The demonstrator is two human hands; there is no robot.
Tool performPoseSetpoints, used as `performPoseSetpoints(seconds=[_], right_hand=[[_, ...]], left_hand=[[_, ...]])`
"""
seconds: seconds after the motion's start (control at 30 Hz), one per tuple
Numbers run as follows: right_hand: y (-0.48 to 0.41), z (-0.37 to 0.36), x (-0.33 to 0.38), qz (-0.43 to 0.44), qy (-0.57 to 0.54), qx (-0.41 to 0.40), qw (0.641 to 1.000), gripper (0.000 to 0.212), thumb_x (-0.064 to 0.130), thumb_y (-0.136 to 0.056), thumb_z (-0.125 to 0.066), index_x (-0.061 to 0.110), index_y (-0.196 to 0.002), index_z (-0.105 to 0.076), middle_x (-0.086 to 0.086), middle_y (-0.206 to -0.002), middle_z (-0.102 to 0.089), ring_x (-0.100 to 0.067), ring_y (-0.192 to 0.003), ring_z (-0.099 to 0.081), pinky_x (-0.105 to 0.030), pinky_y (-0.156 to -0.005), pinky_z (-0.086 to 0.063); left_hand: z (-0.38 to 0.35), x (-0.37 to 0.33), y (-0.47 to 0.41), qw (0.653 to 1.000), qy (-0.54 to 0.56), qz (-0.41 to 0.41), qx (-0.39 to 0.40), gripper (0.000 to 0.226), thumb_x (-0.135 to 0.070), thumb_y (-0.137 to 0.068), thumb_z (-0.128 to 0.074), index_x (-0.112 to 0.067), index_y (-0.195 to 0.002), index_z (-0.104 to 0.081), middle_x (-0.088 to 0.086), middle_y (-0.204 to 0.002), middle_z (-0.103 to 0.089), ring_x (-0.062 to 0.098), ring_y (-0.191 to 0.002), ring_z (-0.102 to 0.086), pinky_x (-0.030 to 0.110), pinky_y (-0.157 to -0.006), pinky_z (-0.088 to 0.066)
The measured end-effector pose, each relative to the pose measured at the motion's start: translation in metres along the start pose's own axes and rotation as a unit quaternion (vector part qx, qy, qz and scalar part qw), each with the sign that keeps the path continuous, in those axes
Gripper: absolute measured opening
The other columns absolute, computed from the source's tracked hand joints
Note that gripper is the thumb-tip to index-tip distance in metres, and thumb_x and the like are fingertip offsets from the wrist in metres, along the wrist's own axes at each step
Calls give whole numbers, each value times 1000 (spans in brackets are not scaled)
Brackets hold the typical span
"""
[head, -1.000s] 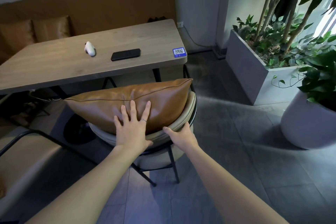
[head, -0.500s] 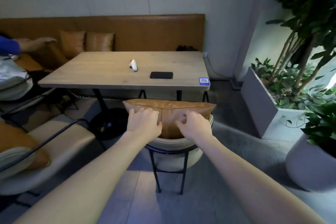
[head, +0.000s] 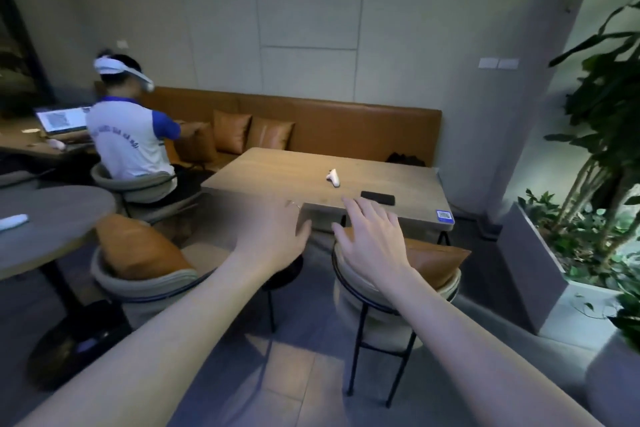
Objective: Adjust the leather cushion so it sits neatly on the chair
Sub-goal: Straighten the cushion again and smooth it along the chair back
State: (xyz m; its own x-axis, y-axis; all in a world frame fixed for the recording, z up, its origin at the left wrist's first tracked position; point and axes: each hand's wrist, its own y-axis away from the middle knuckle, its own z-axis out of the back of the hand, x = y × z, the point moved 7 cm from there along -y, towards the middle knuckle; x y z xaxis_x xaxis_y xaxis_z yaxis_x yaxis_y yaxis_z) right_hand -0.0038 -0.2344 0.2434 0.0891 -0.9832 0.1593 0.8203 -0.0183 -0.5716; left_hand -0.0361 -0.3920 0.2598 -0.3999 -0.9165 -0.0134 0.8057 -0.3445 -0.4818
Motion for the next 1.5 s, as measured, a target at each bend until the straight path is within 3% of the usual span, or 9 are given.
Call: performPoseSetpoints(seconds=[0.27, 0.4, 0.63, 1.0, 1.23, 1.37, 1.5], right_hand=[[23, 41, 186, 44, -86, -25, 995, 57, 47, -102, -49, 19, -152, -44, -7, -149, -55, -27, -137, -50, -49, -109, -41], [21, 39, 256, 83, -111, -30, 990, 55, 43, -100, -53, 18, -149, -48, -8, -145, -58, -26, -131, -54, -45, -104, -44], [-20, 5, 335, 122, -131, -25, 984, 57, 45, -100, -50, 18, -149, -48, -7, -144, -59, -26, -131, -54, -45, -103, -46], [-100, -153, 375, 89, -170, 58, 980, 59, 49, -101, -45, 23, -153, -40, -4, -149, -53, -27, -134, -50, -51, -104, -44], [-167, -269, 372, 32, -191, 126, 973, 61, 50, -102, -44, 22, -156, -35, -7, -154, -47, -32, -136, -48, -54, -106, -41], [-178, -337, 374, -25, -229, 196, 953, 63, 53, -102, -44, 25, -156, -31, -9, -156, -44, -36, -136, -47, -57, -106, -42], [-174, -400, 376, -121, -294, 252, 914, 64, 53, -101, -45, 26, -157, -30, -11, -157, -40, -38, -134, -50, -51, -102, -47]], left_hand=[[113, 136, 105, 996, -51, 58, -33, 57, -46, -94, -49, -18, -144, -50, 11, -148, -51, 32, -139, -42, 58, -108, -36], [131, 197, 139, 992, -75, 101, -8, 62, -50, -96, -43, -22, -150, -40, 11, -157, -41, 32, -145, -33, 57, -112, -30], [136, 272, 156, 985, -76, 156, -13, 59, -49, -97, -45, -22, -149, -44, 10, -154, -44, 31, -143, -35, 56, -109, -30], [42, 393, 102, 971, -90, 210, 73, 59, -50, -99, -40, -24, -152, -36, 8, -161, -34, 29, -148, -26, 55, -111, -28], [-32, 470, 23, 962, -89, 223, 129, 58, -47, -99, -42, -20, -150, -39, 10, -156, -40, 32, -143, -33, 56, -108, -31], [-85, 510, 9, 949, -33, 269, 163, 59, -49, -100, -42, -19, -150, -38, 9, -153, -43, 34, -138, -40, 56, -105, -35], [-137, 551, 13, 927, 31, 321, 192, 60, -51, -98, -43, -17, -148, -40, 12, -146, -51, 38, -130, -47, 55, -102, -41]])
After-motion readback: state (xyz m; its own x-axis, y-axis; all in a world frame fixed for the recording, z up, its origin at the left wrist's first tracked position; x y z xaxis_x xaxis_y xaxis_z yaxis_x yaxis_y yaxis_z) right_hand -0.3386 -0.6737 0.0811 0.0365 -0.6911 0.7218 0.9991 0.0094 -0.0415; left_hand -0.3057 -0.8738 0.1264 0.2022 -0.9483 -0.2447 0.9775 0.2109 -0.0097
